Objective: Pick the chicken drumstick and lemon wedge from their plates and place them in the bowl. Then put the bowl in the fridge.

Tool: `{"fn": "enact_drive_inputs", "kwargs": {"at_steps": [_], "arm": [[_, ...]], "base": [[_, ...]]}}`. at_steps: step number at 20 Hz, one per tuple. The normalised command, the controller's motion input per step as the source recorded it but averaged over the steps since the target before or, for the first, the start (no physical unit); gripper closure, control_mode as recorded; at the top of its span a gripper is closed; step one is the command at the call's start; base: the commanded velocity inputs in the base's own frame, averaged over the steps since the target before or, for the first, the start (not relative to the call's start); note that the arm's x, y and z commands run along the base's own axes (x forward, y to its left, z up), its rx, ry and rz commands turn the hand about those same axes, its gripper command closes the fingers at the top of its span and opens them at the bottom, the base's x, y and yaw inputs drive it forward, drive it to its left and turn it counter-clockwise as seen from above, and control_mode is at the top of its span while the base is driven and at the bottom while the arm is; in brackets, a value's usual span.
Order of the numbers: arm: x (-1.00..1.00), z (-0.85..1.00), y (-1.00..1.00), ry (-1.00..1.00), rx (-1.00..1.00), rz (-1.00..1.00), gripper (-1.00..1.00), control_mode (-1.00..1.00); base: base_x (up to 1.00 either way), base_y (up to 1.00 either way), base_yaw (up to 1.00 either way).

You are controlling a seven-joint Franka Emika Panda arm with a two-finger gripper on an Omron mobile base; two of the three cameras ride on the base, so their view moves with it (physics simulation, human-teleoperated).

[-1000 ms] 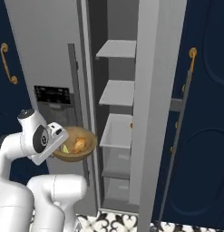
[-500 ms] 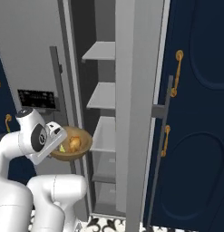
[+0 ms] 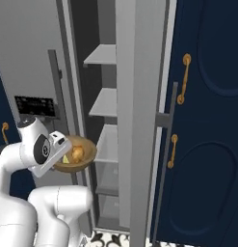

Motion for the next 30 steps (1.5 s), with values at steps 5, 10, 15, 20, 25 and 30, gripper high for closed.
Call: {"fn": "enact_drive_inputs", "kwargs": {"at_steps": [5, 10, 15, 20, 25, 30], "arm": [[0.00, 0.00, 0.00, 0.00, 0.00, 0.00, 1.00, 1.00], [0.00, 0.00, 0.00, 0.00, 0.00, 0.00, 1.00, 1.00], [0.00, 0.00, 0.00, 0.00, 0.00, 0.00, 1.00, 1.00], [-0.46, 0.00, -0.37, -0.19, -0.03, -0.09, 1.00, -1.00], [-0.51, 0.10, -0.43, -0.23, -0.03, -0.15, 1.00, -1.00], [0.07, 0.28, -0.59, -0.19, 0.00, 0.00, 1.00, -1.00]], "base": [[0.42, 0.00, 0.09], [-0.05, -0.24, 0.01], [-0.11, -0.26, 0.00], [0.00, 0.00, 0.00], [0.00, 0.00, 0.00], [0.00, 0.00, 0.00]]}}
